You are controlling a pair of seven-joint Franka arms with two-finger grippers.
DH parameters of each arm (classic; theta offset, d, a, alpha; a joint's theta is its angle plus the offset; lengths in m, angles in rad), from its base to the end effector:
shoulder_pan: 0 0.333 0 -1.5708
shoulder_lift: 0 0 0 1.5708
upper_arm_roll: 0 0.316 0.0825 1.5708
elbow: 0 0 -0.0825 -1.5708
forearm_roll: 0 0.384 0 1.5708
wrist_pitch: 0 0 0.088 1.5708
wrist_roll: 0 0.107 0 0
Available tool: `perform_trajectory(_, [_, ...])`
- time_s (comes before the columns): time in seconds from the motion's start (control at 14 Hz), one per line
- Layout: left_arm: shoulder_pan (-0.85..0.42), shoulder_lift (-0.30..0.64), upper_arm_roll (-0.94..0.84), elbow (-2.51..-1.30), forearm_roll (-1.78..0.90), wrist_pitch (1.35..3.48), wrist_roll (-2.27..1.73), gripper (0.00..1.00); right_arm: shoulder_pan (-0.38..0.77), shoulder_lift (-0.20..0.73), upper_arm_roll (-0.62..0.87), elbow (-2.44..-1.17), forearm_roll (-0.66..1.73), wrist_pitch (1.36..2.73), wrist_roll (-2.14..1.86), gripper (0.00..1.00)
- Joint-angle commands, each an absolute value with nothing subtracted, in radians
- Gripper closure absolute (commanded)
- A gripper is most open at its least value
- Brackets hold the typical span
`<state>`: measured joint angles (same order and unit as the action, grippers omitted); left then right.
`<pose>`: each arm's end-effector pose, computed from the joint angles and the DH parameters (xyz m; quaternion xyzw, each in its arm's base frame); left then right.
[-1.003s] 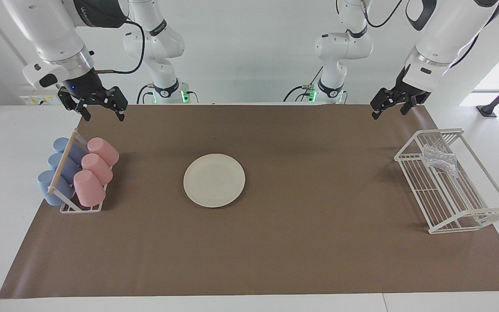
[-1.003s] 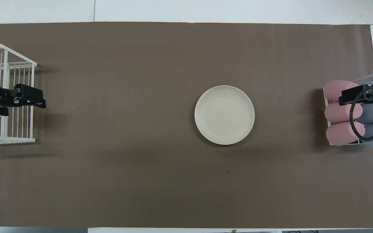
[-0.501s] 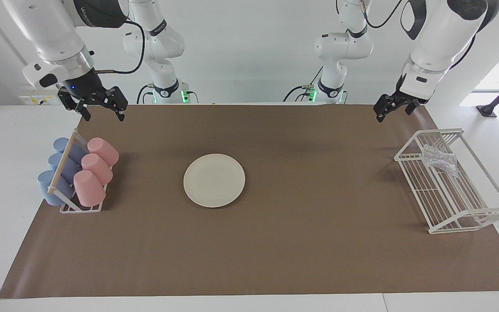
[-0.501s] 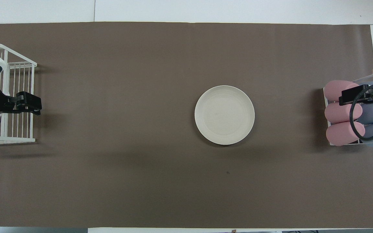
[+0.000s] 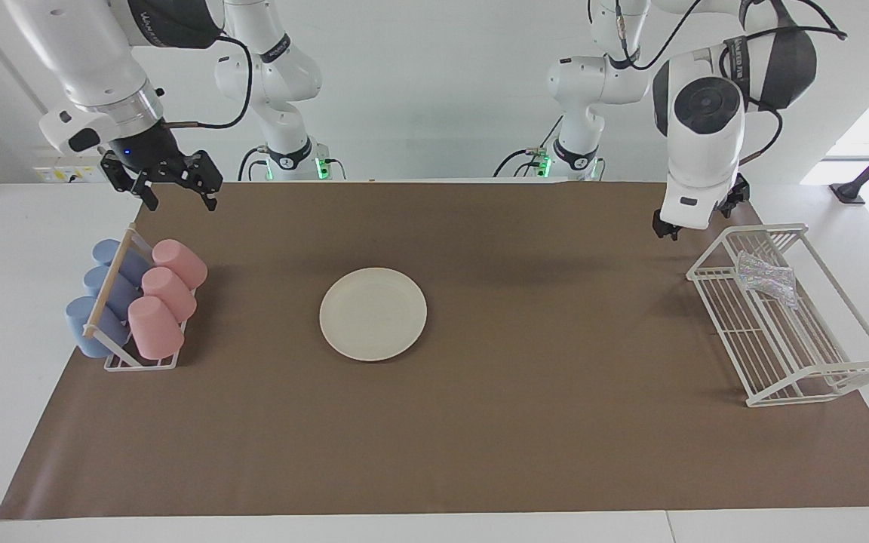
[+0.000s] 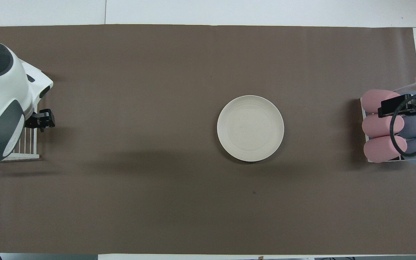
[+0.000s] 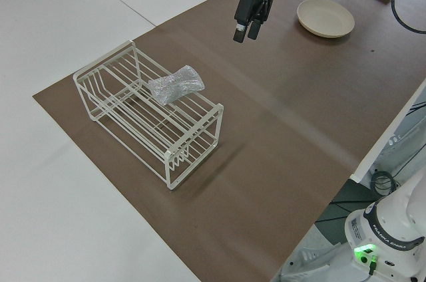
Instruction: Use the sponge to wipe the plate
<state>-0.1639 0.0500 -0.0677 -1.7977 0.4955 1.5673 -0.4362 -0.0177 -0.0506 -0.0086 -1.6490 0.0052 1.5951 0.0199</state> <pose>0.5458 -0.0756 0.5040 -0.9588 -0.0647 0.0488 0.2724 0.5400 -0.0138 0.6173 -0.9997 0.0232 0.0016 0.0028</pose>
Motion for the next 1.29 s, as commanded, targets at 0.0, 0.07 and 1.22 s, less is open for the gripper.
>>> perform_trajectory(0.0, [-0.173,0.077,-0.058,-1.860,0.602,1.640,-0.482,0.00,-0.017,-0.051,-0.005,-1.640,-0.005,1.591,0.057,0.00])
perform_trajectory(0.07, [-0.166,0.077,-0.058,-1.876,0.635,1.676,-0.480,0.00,-0.017,-0.051,-0.005,-1.640,-0.005,1.589,0.058,0.00])
perform_trajectory(1.22, [-0.052,0.117,-0.057,-1.974,0.831,1.867,-0.469,0.63,-0.017,-0.054,-0.002,-1.644,0.000,1.580,0.103,0.00])
